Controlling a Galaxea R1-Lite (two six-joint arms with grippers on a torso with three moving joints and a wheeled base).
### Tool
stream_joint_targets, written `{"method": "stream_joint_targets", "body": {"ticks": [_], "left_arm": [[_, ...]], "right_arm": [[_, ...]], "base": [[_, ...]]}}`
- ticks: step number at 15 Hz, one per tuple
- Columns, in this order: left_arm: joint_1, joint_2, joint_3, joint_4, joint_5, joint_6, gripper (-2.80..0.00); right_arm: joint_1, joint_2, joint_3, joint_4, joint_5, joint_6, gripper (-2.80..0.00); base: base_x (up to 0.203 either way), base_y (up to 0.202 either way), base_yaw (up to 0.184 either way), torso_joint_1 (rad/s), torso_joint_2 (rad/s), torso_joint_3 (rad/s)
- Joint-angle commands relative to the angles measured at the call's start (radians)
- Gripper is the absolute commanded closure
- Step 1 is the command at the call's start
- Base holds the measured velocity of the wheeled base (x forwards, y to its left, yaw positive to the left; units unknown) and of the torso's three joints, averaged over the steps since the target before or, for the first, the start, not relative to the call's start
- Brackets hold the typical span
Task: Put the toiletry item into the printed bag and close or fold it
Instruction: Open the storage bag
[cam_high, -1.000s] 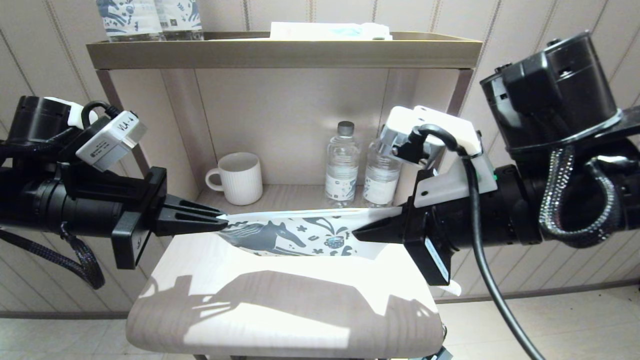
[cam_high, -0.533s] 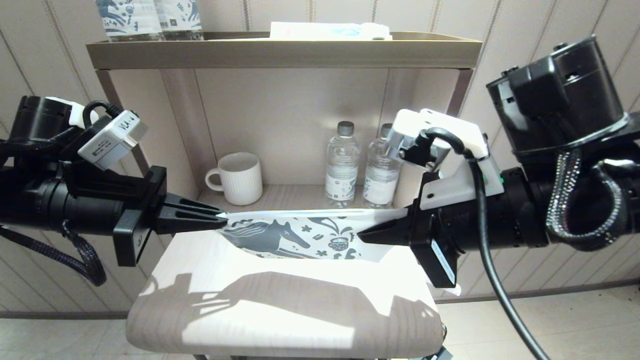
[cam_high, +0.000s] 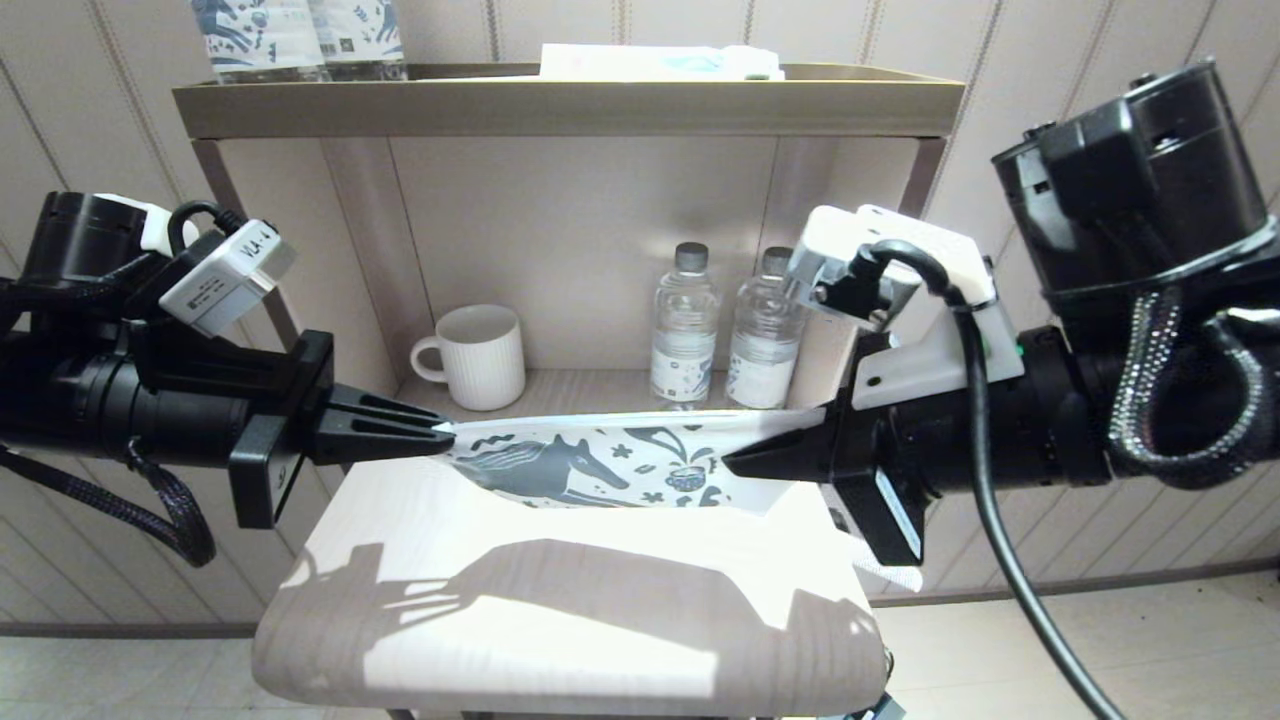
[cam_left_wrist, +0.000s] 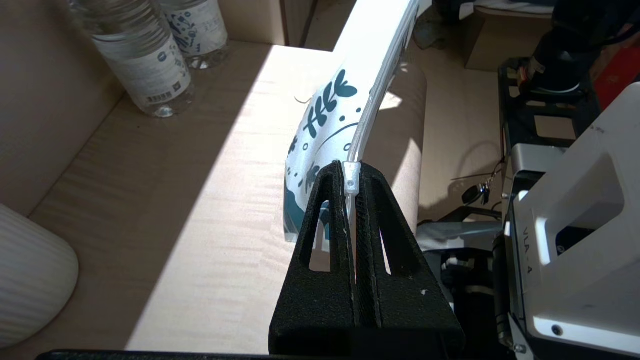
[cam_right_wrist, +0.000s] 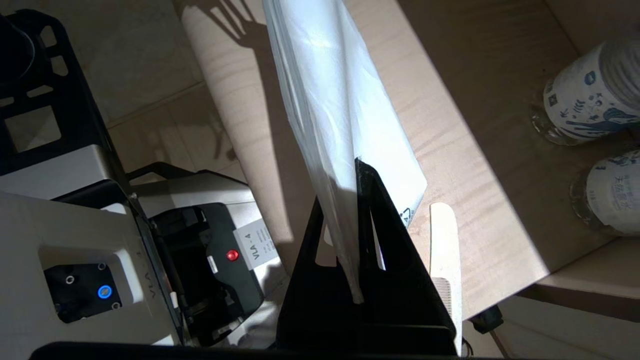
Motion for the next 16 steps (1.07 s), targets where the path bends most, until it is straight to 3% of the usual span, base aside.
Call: {"method": "stream_joint_targets", "body": {"ticks": [1, 7, 8, 16], "left_arm": [[0.000, 0.002, -0.001, 0.002, -0.005, 0.004, 0.00], [0.000, 0.011, 0.007, 0.002, 0.001, 0.022, 0.00], [0.000, 0.007, 0.010, 0.002, 0.001, 0.024, -2.80], [0.000, 0.015, 0.007, -0.001, 0.001, 0.023, -2.80]], "right_arm": [[-0.007, -0.007, 0.005, 0.001, 0.001, -0.002, 0.00], [0.007, 0.022, -0.025, 0.000, 0.014, -0.002, 0.00], [0.008, 0.025, -0.027, 0.001, 0.014, -0.002, 0.00], [0.020, 0.042, -0.045, -0.001, 0.024, -0.002, 0.00]], "base": [[0.000, 0.000, 0.000, 0.000, 0.00, 0.000], [0.000, 0.000, 0.000, 0.000, 0.00, 0.000], [0.000, 0.000, 0.000, 0.000, 0.00, 0.000], [0.000, 0.000, 0.000, 0.000, 0.00, 0.000]]}}
